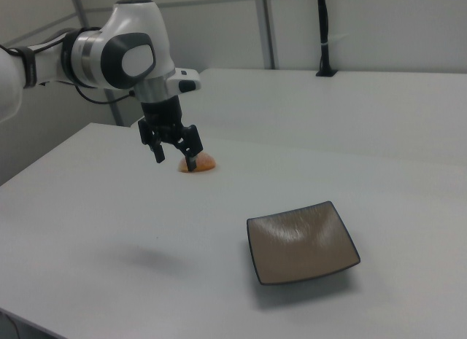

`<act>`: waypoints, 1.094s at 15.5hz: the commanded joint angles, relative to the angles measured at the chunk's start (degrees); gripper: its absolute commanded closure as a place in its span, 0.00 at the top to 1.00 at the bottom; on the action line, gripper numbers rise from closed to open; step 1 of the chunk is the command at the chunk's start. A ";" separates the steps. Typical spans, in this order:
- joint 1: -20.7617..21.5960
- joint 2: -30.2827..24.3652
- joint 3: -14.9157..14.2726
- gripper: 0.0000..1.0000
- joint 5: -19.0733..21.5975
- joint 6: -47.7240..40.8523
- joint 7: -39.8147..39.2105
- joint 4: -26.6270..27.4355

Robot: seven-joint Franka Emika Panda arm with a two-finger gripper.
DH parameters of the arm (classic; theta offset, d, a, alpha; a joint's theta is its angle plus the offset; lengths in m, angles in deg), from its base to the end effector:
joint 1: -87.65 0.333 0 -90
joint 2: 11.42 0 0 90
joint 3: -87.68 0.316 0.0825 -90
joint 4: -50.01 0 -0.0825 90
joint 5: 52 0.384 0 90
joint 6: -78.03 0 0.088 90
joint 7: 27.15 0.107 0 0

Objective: Bread is placed on a ceramic plate
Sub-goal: 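Move the open gripper over the orange bread roll and descend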

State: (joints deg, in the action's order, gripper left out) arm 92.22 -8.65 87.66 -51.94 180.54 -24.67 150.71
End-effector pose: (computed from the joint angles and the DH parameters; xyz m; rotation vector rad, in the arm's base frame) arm 0.5747 0.0458 0.5270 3.1410 0.0564 -0.0264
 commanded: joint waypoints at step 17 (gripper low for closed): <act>5.09 13.56 3.17 1.00 3.02 15.33 59.20 -11.84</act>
State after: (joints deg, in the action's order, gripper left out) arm 96.11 0.95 88.66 -48.69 190.69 25.03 141.44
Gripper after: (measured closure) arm 0.000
